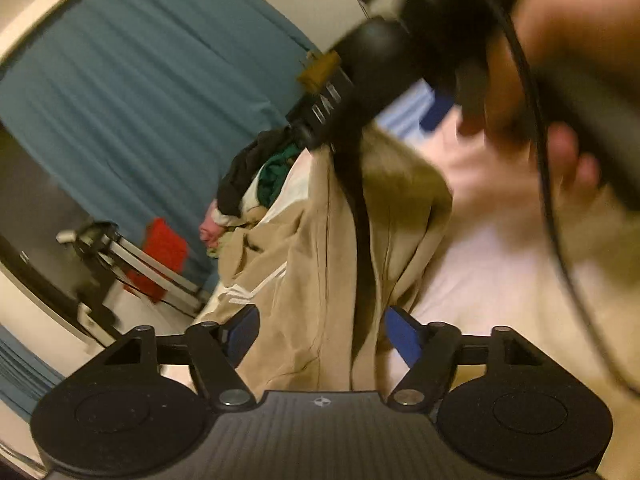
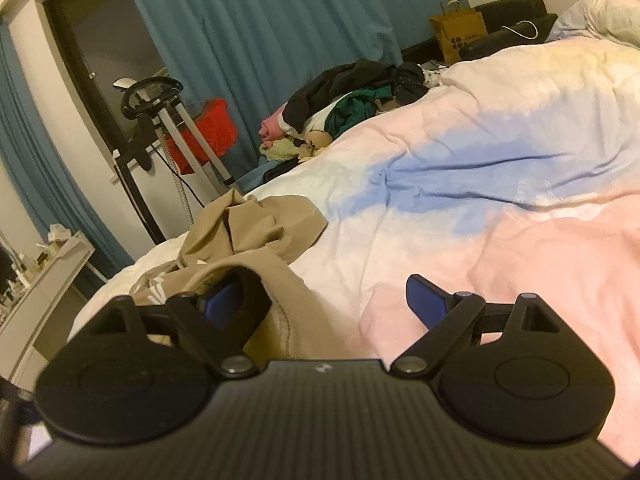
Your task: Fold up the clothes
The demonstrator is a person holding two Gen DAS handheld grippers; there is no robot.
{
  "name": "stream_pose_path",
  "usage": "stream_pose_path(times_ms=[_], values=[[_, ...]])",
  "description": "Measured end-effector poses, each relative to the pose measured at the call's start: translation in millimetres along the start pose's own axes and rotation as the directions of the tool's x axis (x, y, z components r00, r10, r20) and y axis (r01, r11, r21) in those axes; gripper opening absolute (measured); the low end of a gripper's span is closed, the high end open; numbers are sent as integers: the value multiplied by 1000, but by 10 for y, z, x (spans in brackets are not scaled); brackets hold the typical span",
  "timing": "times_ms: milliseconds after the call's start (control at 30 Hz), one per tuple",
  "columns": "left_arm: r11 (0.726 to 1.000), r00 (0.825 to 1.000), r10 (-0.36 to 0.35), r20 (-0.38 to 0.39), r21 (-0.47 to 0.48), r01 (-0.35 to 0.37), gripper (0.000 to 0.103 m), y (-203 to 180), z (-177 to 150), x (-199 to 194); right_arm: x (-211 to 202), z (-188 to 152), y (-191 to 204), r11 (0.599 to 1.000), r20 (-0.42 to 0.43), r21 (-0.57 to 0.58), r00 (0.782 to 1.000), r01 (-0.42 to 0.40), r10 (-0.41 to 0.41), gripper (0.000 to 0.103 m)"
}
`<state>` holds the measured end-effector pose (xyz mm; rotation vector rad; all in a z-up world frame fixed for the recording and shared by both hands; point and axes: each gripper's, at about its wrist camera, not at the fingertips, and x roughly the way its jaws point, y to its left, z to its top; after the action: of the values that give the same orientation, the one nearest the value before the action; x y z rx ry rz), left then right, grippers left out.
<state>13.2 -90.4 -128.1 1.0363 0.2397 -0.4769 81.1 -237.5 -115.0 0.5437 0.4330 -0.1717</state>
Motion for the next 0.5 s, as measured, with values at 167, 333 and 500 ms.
stream_pose_path(times_ms=[167,333,500], values=[[997,1000,9,-4,-81,-9,49,181,14,57,34,-13,-8,1000,-18,-2,1000,21,-21,90],[984,999,-37,0,-177,36,46,424,23,-19,70,-30,-18,999,-36,-4,999,39,-39,90],[982,998,-62,-5,-179,60,46,385,-3,-82,67,-30,-15,999,-26,-1,999,41,-41,90]])
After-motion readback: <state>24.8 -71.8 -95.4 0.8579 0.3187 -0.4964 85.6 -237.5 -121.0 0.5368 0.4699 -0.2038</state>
